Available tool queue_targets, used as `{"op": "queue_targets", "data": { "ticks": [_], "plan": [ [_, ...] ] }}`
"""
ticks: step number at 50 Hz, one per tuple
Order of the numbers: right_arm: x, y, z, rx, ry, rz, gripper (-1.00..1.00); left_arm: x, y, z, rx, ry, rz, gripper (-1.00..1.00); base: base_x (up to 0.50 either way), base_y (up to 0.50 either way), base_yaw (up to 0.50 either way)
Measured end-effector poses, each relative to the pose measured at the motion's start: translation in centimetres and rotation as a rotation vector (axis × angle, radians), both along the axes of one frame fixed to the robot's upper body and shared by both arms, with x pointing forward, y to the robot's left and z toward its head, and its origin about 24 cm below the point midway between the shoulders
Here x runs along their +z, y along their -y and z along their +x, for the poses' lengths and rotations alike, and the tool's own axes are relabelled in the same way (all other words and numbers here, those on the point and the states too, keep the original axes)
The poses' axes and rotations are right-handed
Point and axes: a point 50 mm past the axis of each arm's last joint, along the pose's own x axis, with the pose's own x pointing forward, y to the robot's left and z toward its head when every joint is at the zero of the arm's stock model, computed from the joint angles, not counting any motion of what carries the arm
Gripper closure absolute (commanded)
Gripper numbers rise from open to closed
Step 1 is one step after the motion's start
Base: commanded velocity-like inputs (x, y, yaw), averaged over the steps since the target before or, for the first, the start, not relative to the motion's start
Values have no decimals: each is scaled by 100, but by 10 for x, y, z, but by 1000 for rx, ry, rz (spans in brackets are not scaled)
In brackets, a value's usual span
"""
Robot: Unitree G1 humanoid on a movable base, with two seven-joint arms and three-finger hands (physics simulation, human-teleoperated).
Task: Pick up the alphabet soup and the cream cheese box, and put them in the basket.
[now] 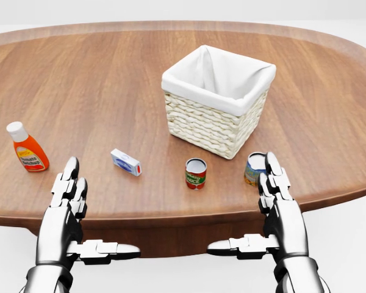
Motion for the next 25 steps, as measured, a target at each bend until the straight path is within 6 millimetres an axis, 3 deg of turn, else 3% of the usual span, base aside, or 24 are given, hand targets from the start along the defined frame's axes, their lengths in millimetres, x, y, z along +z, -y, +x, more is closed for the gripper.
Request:
{"op": "queue_targets", "data": {
  "ticks": [25],
  "plan": [
    [1,0,-1,3,5,-4,-100,-1,0,0,0,-1,1,-100,0,-23,0]
  ]
}}
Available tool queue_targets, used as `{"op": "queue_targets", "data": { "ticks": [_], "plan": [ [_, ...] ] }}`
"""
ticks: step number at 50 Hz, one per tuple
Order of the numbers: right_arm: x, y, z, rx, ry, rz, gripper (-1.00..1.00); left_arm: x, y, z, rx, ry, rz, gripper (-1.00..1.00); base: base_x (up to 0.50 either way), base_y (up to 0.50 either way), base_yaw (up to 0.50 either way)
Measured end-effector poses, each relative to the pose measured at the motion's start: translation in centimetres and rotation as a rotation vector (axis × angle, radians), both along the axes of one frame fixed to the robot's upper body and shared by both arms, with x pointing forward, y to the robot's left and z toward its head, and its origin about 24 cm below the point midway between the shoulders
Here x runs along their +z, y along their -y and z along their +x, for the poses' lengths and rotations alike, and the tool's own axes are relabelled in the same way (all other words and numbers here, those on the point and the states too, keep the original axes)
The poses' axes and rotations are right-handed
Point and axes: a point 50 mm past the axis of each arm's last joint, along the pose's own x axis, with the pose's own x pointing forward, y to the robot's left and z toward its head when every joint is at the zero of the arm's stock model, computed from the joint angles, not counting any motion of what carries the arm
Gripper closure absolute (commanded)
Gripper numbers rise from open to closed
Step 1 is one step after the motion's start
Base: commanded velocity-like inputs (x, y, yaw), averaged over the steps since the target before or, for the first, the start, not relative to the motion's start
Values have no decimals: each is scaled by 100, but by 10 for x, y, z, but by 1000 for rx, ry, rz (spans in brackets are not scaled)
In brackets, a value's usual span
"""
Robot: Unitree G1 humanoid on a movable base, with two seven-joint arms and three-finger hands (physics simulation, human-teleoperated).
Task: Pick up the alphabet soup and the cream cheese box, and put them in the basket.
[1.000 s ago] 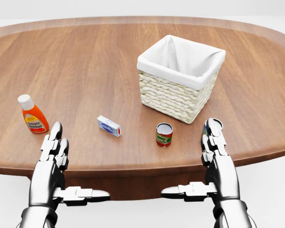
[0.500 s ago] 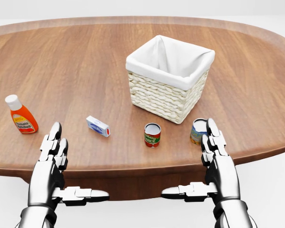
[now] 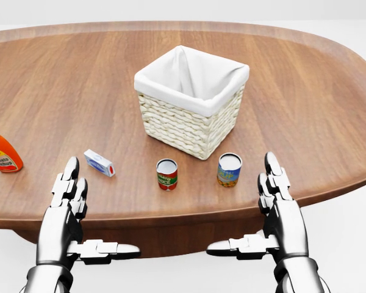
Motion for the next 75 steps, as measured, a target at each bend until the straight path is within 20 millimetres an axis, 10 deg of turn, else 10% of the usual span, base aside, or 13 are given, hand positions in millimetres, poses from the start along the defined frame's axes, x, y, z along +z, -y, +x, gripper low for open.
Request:
{"op": "queue_targets", "data": {
  "ticks": [75],
  "plan": [
    [42,95,-32,-841,234,18,-100,-1,1,-1,1,-6,14,-100,0,-3,0]
  ]
}}
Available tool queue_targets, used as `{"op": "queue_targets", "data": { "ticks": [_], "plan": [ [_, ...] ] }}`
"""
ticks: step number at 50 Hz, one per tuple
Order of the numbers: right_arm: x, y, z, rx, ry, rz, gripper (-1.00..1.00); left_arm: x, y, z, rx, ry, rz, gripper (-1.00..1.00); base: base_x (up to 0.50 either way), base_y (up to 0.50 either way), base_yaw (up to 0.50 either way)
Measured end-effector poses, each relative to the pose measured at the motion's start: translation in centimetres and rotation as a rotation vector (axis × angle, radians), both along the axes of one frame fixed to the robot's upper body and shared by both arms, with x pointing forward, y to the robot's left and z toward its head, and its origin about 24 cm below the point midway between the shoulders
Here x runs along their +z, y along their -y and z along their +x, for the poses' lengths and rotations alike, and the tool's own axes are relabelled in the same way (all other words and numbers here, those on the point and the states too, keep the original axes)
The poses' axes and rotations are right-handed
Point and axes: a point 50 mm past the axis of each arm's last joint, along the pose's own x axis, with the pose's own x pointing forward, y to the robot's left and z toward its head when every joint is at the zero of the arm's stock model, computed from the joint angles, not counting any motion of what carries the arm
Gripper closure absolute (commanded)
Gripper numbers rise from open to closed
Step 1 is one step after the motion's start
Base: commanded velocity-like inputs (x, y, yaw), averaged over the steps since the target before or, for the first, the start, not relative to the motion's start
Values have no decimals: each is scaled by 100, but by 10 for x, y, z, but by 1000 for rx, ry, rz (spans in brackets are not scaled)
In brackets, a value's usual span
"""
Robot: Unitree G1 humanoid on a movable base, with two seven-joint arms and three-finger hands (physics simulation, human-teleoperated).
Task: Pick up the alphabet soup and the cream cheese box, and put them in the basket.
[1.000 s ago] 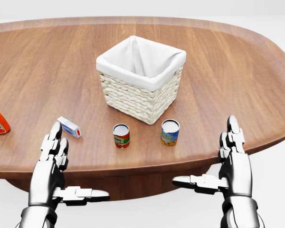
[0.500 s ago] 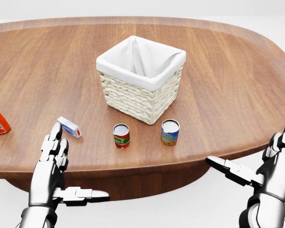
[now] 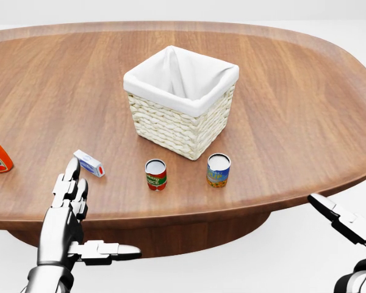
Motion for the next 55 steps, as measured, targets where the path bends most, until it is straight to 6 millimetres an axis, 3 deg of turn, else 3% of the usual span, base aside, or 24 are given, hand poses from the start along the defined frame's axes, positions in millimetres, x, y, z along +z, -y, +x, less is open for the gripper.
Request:
{"op": "queue_targets", "data": {
  "ticks": [30,55],
  "plan": [
    [11,6,-7,-49,11,-98,-100,1,0,0,-1,6,-4,-100,0,0,0],
    [7,2,-1,-21,-8,-51,-100,2,-1,0,7,12,-10,-100,0,0,0]
  ]
}}
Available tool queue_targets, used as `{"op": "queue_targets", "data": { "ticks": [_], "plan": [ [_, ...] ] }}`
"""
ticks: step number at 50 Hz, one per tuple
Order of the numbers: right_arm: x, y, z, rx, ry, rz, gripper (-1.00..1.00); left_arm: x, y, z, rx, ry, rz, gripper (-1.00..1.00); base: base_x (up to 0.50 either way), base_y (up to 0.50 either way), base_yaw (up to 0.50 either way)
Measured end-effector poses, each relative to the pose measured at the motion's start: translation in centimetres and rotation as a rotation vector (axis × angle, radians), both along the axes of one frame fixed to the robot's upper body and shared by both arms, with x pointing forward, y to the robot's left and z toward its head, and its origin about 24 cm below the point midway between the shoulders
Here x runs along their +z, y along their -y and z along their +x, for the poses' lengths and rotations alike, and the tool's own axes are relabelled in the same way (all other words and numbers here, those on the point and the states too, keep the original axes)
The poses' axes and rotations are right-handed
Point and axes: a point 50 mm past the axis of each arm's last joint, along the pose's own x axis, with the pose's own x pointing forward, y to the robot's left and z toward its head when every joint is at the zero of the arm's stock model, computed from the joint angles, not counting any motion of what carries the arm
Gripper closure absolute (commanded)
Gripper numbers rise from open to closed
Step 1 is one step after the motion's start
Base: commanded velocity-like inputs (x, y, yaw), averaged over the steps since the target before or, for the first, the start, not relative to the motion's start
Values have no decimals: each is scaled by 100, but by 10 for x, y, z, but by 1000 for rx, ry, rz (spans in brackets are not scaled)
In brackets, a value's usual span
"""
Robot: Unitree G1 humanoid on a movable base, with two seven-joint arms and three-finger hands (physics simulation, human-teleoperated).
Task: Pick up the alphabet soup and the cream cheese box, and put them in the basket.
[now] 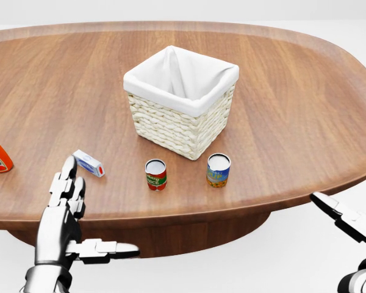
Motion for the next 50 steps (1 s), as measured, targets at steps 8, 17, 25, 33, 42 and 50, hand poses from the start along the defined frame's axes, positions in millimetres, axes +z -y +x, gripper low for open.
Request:
{"op": "queue_targets", "data": {
  "ticks": [8,17,25,33,42,50],
  "plan": [
    [0,0,0,1,1,0,-100,5,-6,0,50,25,-6,-100,0,0,0],
    [1,0,0,0,2,0,-100,12,-16,-1,129,57,-18,-100,0,0,0],
    [1,0,0,0,4,2,-100,19,-25,-3,206,88,-21,-100,0,0,0],
    [1,0,0,1,6,3,-100,23,-32,-5,260,110,-26,-100,0,0,0],
    [2,0,-1,1,15,7,-100,24,-32,-5,266,109,-28,-100,0,0,0],
    [3,0,-2,-1,21,9,-100,22,-29,-4,247,100,-30,-100,0,0,0]
  ]
}}
